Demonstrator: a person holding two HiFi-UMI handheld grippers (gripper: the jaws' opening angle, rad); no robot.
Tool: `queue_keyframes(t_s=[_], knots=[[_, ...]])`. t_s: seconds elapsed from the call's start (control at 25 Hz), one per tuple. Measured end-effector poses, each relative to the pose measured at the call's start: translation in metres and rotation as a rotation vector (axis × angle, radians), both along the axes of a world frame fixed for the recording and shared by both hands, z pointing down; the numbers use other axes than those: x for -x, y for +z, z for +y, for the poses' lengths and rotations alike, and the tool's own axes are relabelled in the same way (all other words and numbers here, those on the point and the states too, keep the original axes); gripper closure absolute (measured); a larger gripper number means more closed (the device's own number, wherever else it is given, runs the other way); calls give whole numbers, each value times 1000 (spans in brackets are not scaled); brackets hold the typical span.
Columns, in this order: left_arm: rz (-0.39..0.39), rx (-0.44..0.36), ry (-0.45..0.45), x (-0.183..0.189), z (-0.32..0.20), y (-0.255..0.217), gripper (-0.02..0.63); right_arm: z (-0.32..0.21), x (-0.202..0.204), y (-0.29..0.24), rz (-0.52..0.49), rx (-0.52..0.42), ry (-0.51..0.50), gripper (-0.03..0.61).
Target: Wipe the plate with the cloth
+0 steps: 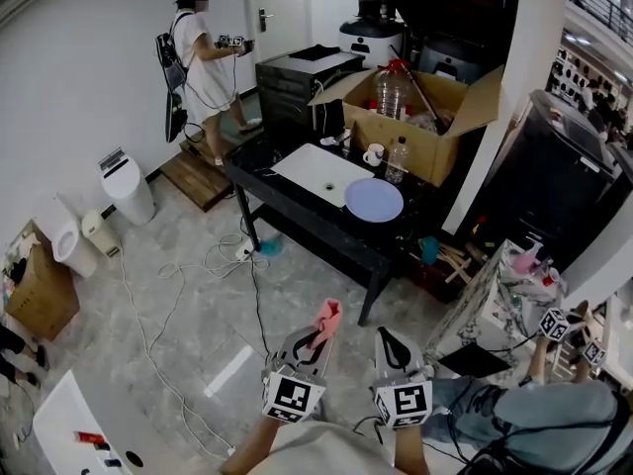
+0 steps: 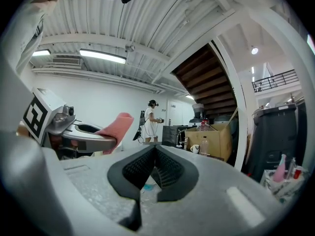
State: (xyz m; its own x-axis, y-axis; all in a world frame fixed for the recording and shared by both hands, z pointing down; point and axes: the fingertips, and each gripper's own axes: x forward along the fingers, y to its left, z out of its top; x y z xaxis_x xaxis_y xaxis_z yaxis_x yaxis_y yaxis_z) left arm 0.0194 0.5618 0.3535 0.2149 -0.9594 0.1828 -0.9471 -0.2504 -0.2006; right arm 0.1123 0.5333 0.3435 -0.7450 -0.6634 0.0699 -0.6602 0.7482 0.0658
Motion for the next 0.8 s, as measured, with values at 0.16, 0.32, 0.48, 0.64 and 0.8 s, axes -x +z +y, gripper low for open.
queue_keyframes(t_s=[0.16, 0.32, 0.48, 0.64, 0.8], knots=[[27, -8, 34, 20, -21, 1, 580, -16, 20, 4, 11, 0, 24, 572], [52, -24, 58, 36, -38, -2, 580, -30, 36, 6, 27, 6, 49, 572], [69, -25, 67, 50, -53, 1, 580, -43, 49, 10, 38, 12, 68, 572], [77, -27, 75, 60, -71, 3, 580, -60, 58, 14, 39, 24, 88, 572], [75, -29, 86, 67, -88, 3, 580, -77, 67, 14, 48, 19, 84, 571]])
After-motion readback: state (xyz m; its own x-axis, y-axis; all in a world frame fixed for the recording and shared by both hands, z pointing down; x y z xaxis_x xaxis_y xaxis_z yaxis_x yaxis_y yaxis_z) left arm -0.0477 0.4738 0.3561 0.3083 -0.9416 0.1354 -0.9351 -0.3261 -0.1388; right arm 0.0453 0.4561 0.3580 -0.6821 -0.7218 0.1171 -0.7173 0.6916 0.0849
